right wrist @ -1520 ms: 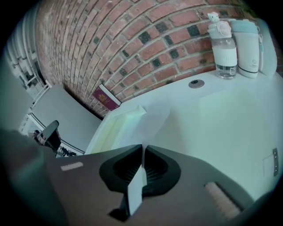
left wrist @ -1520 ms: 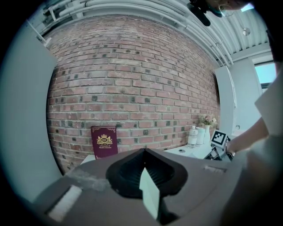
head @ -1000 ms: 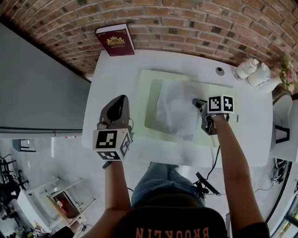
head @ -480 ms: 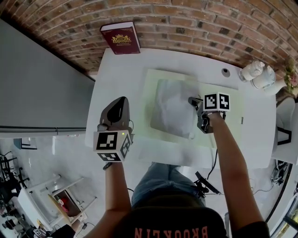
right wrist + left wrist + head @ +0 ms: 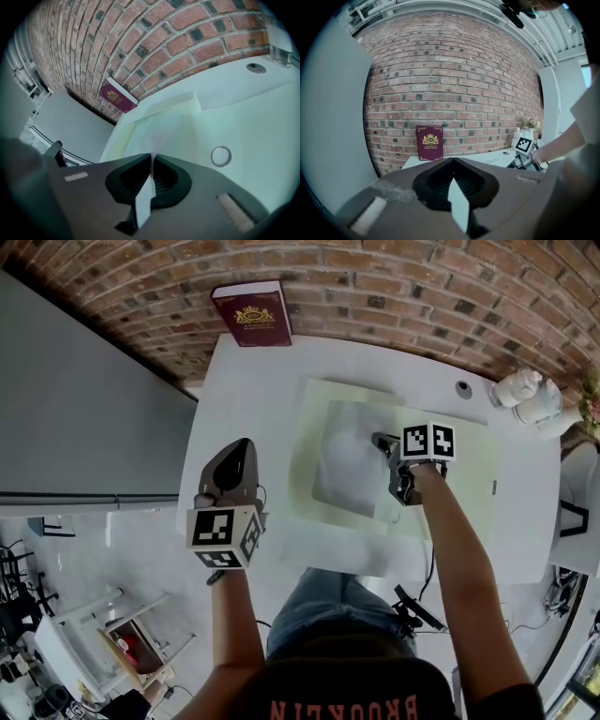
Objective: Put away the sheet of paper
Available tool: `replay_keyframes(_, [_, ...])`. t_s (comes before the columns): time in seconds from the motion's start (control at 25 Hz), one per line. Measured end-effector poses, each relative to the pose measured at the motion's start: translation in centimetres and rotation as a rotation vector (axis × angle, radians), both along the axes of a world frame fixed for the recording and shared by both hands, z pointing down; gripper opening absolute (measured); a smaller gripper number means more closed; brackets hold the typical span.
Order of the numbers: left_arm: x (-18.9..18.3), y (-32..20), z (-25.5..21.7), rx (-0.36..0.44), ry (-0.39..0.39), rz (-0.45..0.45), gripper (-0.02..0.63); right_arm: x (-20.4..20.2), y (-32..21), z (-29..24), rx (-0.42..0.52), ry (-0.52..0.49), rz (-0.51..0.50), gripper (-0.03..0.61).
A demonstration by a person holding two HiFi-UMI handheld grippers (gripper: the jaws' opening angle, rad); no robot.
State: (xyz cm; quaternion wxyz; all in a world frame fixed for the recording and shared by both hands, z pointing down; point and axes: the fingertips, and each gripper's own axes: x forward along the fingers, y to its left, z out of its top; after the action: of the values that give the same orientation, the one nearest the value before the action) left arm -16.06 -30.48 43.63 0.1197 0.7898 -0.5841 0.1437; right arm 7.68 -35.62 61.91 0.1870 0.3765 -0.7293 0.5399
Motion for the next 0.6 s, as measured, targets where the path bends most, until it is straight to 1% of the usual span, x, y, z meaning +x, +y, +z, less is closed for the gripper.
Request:
replay_keyframes(0.24, [-1.0,0.1,0.1,-0.004,0.001,-0.019,-0.009,-0.4,-0.3,0.4,-0.003,0.035,0.000,0.005])
replay_keyframes(0.32, [-1.1,0.2,0.1,-0.003,0.002,-0.025,-0.009,-0.3,-0.3,0.7,-0.006,0.048,0.002,0.021])
replay_keyframes(0.36, [-1.1,0.2,0.1,-0.003,0.002,-0.026,-0.009,-0.2,-0.3,0.8,-0.009,0.056,0.000,0.041])
replay_keyframes(0.48, [-1.0,0.3,0.1,-0.003,0.000,-0.025,-0.009,-0.1,0.1,1.2,-0.020,0.073,-0.020,0.131])
replay_keyframes(0.6, [-1.0,0.5,0.2,-0.003,-0.001,-0.026,-0.009,-0.3,0.1,1.1,-0.009,0.070,-0.027,0.248])
